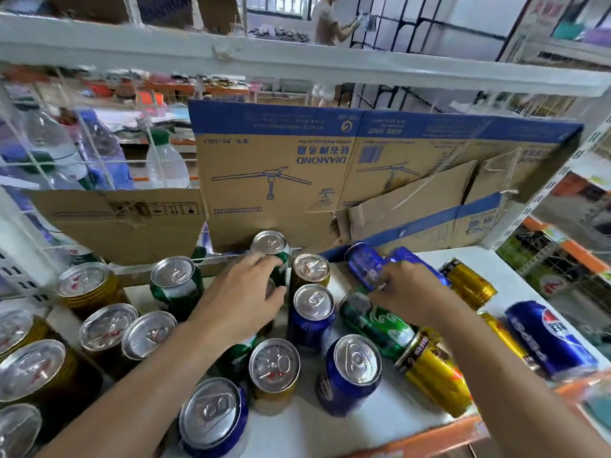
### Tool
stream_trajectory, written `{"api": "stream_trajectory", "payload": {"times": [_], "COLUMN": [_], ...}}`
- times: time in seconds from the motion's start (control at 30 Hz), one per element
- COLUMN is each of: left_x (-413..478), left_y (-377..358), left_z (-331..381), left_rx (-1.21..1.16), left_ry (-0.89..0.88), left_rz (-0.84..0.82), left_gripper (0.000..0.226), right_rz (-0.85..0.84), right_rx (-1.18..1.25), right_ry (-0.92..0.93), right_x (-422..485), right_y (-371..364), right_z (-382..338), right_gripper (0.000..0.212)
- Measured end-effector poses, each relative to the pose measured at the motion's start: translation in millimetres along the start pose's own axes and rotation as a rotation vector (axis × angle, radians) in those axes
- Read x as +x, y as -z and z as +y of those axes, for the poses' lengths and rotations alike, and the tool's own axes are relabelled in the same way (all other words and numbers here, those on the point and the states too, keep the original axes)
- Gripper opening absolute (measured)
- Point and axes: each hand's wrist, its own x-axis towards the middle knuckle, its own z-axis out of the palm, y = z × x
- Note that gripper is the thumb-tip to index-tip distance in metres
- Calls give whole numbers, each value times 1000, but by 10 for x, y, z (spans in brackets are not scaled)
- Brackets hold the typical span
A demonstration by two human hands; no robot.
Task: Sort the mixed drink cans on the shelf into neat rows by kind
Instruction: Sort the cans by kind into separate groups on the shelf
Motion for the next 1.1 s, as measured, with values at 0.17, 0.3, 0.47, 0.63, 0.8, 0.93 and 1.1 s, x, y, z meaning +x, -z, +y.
{"api": "stream_trajectory", "payload": {"times": [0.17,0.3,0.47,0.63,0.8,0.93,1.1], "left_x": [27,-51,-196,-266,-311,-437,-474], "left_y": [-32,-32,-151,-189,-158,-152,-151], "left_z": [310,633,771,925,985,964,990], "left_rx": [-82,-108,195,302,340,313,208], "left_ry": [-196,-285,-333,-225,-140,-73,64], "left_rz": [-54,-176,-369,-384,-321,-293,-338], "left_gripper": [37,39,72,88,80,76,71], "right_rz": [-184,-57,15,145,156,180,36], "right_rx": [-160,-287,-100,168,229,286,353], "right_ry": [-58,-1,36,147,353,460,470], "right_x": [-313,-339,-322,-174,-49,-28,47], "right_y": [-174,-352,-295,-28,7,-15,60], "right_z": [159,195,245,193,50,1,88], "right_gripper": [66,90,73,56,36,33,43]}}
